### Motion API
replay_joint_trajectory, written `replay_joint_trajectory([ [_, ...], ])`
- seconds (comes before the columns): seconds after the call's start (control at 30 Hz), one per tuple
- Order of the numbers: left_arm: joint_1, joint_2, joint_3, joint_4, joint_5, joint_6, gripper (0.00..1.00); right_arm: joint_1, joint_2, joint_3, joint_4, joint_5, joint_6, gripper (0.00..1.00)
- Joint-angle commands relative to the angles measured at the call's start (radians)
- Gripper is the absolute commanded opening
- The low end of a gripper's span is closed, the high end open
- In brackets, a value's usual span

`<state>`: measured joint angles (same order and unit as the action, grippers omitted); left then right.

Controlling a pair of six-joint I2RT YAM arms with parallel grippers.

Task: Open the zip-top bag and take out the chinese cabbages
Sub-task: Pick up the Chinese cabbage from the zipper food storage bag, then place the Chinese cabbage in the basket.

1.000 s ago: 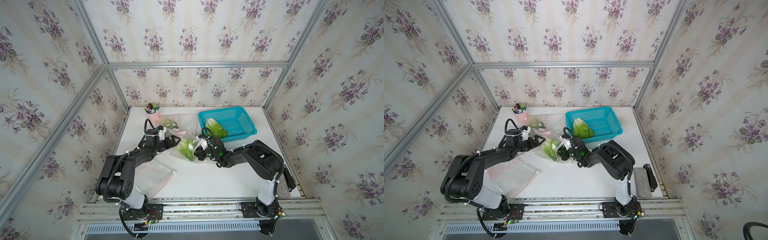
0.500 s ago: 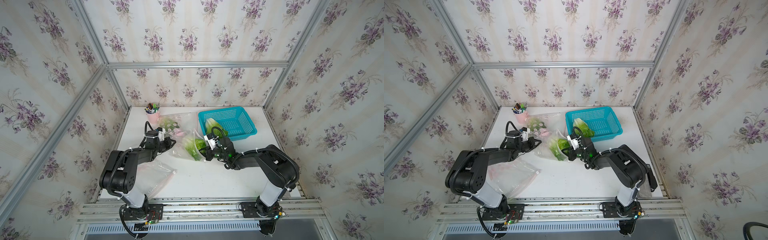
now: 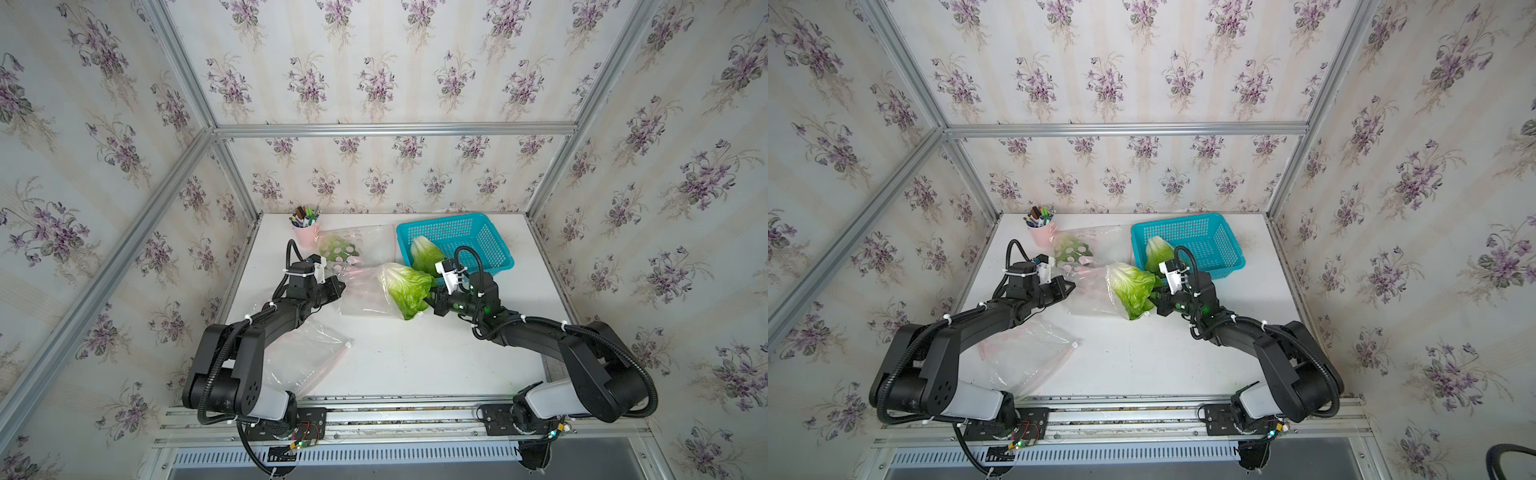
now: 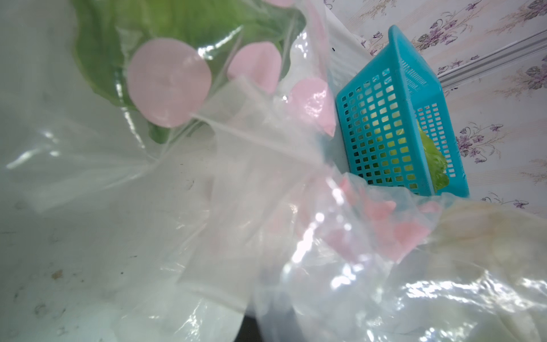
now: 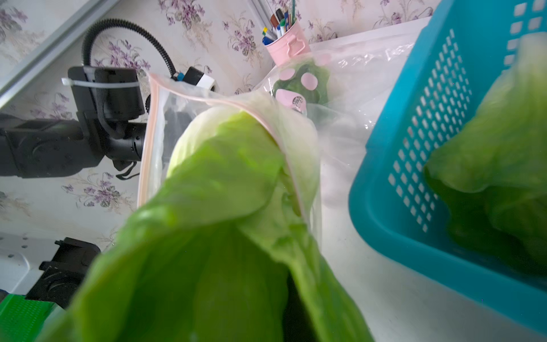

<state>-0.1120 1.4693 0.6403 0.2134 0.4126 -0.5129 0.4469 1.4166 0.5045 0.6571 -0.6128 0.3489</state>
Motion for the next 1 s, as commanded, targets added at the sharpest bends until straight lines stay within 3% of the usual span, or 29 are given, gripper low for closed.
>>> replay_joint_trajectory([
  [0.0, 0.009, -0.008, 0.002, -0.077, -0.157, 0.039, 0.00, -0.058, -0.052, -0.006, 0.032, 0.001, 0.075, 0.00],
  [0.23, 0.009, -0.024, 0.002, -0.103, -0.179, 0.049, 0.00, -0.162, -0.146, 0.060, -0.153, 0.002, 0.039, 0.00],
  [0.4, 0.008, -0.027, 0.007, -0.117, -0.189, 0.053, 0.00, -0.222, -0.150, 0.091, -0.208, -0.070, 0.043, 0.00],
  [0.53, 0.009, -0.038, 0.012, -0.130, -0.188, 0.054, 0.00, -0.232, -0.178, 0.096, -0.236, -0.019, 0.050, 0.00],
  [0.7, 0.009, -0.095, 0.023, -0.166, -0.194, 0.066, 0.02, -0.231, -0.215, 0.166, -0.366, 0.228, 0.040, 0.00],
  [0.93, 0.009, -0.170, 0.040, -0.213, -0.201, 0.097, 0.21, -0.231, -0.137, 0.355, -0.630, 0.654, 0.054, 0.00],
  [0.97, 0.009, -0.183, 0.039, -0.216, -0.202, 0.101, 0.28, -0.231, -0.115, 0.383, -0.667, 0.703, 0.065, 0.00],
])
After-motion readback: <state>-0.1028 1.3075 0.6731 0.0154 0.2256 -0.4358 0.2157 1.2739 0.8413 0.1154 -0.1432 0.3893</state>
